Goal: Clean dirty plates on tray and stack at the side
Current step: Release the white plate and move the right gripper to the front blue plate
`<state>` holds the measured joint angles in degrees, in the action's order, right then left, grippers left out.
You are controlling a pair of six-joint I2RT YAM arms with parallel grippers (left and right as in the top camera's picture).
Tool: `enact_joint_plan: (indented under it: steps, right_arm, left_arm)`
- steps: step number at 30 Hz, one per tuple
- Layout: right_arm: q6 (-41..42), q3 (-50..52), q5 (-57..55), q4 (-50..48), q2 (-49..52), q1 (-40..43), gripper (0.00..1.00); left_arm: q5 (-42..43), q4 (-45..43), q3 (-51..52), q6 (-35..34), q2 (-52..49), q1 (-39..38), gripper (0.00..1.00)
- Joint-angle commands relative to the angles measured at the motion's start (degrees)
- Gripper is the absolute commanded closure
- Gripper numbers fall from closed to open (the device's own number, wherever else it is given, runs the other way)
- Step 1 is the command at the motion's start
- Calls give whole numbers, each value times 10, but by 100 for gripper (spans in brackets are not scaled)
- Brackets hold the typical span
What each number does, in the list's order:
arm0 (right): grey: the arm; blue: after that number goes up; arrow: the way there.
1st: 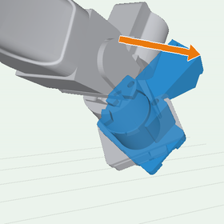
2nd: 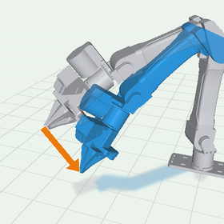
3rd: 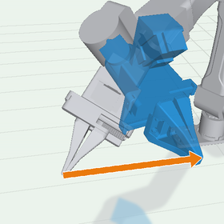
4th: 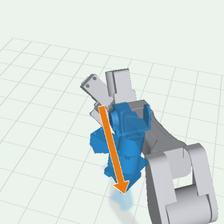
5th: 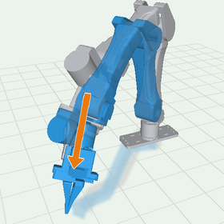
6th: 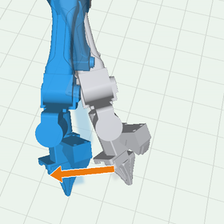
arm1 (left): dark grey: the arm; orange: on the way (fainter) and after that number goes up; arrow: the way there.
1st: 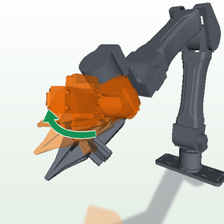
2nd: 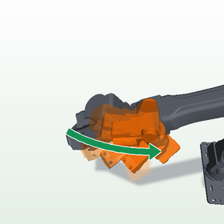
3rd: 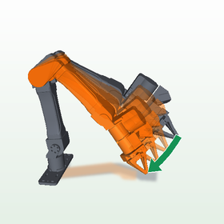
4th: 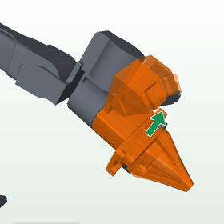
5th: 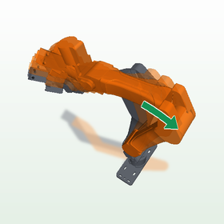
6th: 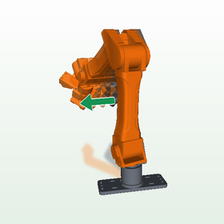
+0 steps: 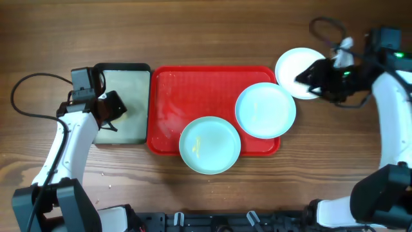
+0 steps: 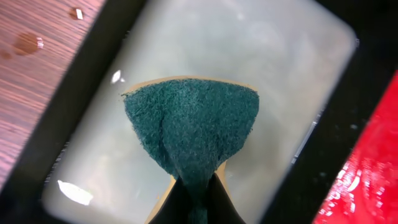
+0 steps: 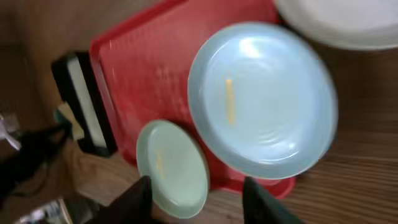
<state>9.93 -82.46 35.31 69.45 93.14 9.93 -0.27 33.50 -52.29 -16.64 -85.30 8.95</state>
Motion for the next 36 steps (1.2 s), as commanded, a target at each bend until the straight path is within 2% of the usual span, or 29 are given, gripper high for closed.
enact_joint_plan:
  steps: [1,2,5,9,15,16,18,20,23,24,28,30,32,36]
  right_arm:
    - [-9,32,-43,18,5,-107,83]
    - [-4,46,-43,15,5,-148,85]
    - [52,78,-72,-5,5,-236,83]
    - [146,116,-163,-24,5,-362,74]
    - [203,117,-214,-23,5,-465,62]
    - [215,117,-214,-23,5,-471,63]
    - [231,117,-214,-13,5,-482,77]
    - [231,120,-214,-12,5,-485,96]
    - [238,148,-235,-19,5,-485,93]
    - [250,156,-235,-21,5,-485,86]
    - [283,157,-279,-28,5,-485,76]
    - [308,158,-290,-33,5,-485,66]
    - [312,162,-289,-40,5,-485,65]
    - [372,223,-284,-93,5,-485,67]
  left_arm:
    - [22,-5,3,-3,0,-2,96]
    - [22,-5,3,-3,0,-2,96]
    - [22,-5,3,-3,0,-2,96]
    - [22,-5,3,-3,0,-2,96]
    - [22,-5,3,-3,0,-2,96]
    - [21,-5,3,-3,0,-2,96]
    - [21,-5,3,-3,0,-2,96]
    - [21,-6,3,-3,0,-2,96]
    - [22,-7,3,-3,0,-2,96]
    - [22,-7,3,-3,0,-2,96]
    - [22,-12,3,-3,0,-2,96]
    - [22,-11,3,-3,0,-2,96]
    - [22,-11,3,-3,0,-2,96]
    - [22,-11,3,-3,0,-2,96]
